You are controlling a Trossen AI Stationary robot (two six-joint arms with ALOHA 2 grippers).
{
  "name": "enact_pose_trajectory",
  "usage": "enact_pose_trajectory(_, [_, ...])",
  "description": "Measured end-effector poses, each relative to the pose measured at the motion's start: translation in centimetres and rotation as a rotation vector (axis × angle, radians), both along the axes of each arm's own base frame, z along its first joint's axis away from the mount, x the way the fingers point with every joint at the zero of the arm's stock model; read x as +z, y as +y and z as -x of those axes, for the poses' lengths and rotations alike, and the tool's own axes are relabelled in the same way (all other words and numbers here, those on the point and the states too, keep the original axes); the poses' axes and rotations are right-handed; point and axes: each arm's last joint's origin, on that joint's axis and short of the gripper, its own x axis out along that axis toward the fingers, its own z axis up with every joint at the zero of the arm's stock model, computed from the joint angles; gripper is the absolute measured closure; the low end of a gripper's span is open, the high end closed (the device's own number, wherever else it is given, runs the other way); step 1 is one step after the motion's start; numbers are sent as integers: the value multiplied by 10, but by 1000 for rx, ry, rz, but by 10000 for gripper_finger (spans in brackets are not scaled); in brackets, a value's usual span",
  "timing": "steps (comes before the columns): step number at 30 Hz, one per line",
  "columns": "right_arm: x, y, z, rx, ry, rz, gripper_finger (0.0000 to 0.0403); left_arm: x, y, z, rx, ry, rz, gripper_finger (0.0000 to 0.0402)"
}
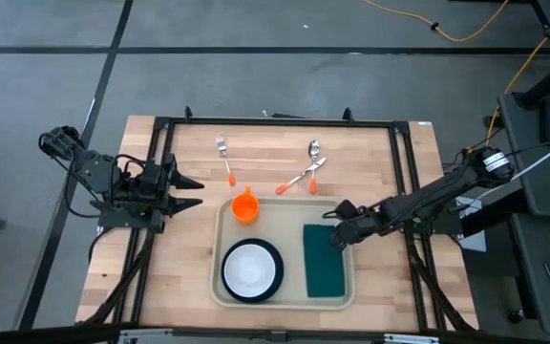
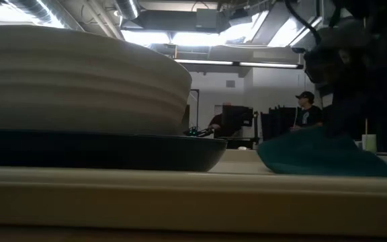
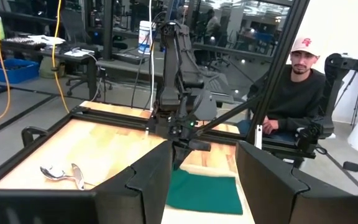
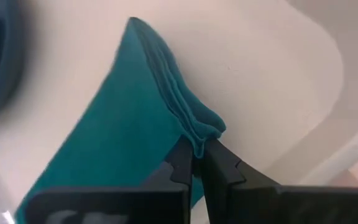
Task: Set up tray
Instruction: Put the green table napkin on the light brown serving tray to the right of the blue plate
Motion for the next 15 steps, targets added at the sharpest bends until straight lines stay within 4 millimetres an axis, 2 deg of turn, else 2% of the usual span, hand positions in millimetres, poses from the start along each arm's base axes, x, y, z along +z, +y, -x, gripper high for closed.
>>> enact_pose_trajectory(6, [-14, -3, 8, -42, 19, -22, 381, 0, 0, 0, 1, 0, 9, 229])
enact_pose_trajectory(15, [-14, -6, 6, -49, 15, -20, 377, 0, 0, 0, 6, -1, 8, 229])
